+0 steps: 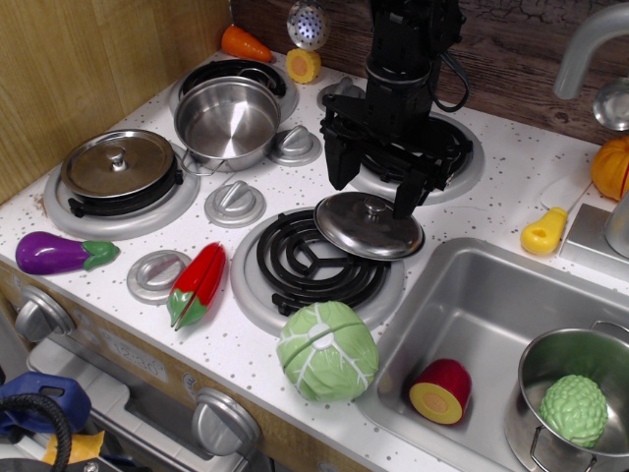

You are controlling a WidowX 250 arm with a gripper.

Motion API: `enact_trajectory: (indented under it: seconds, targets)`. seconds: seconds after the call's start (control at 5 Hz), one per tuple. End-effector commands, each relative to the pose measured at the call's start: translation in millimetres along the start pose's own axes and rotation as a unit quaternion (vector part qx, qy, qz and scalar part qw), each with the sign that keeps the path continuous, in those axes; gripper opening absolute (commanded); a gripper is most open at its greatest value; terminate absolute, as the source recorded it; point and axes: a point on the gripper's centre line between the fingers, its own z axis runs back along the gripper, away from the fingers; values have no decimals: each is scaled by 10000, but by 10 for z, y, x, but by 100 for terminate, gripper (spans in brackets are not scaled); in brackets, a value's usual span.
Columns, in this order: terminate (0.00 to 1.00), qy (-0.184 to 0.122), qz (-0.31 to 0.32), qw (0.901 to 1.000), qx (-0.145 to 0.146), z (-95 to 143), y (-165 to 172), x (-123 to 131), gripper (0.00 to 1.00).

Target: Put lid on stove

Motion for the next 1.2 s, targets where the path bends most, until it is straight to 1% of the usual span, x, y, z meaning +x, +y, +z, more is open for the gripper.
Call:
enact_trajectory:
  seconds: [0.0, 0.2, 0.4, 0.8, 1.0]
  targets:
    - [0, 0, 0, 10000, 0, 0, 0, 0, 100]
    - [0, 113, -296, 9993, -184, -24, 100, 94, 100]
    - [0, 33, -563, 9984, -68, -71, 172, 170, 100]
    - [0, -28, -783, 9969, -43, -116, 227, 258, 100]
    - [0, -86, -823, 9965, -83, -146, 234, 298, 100]
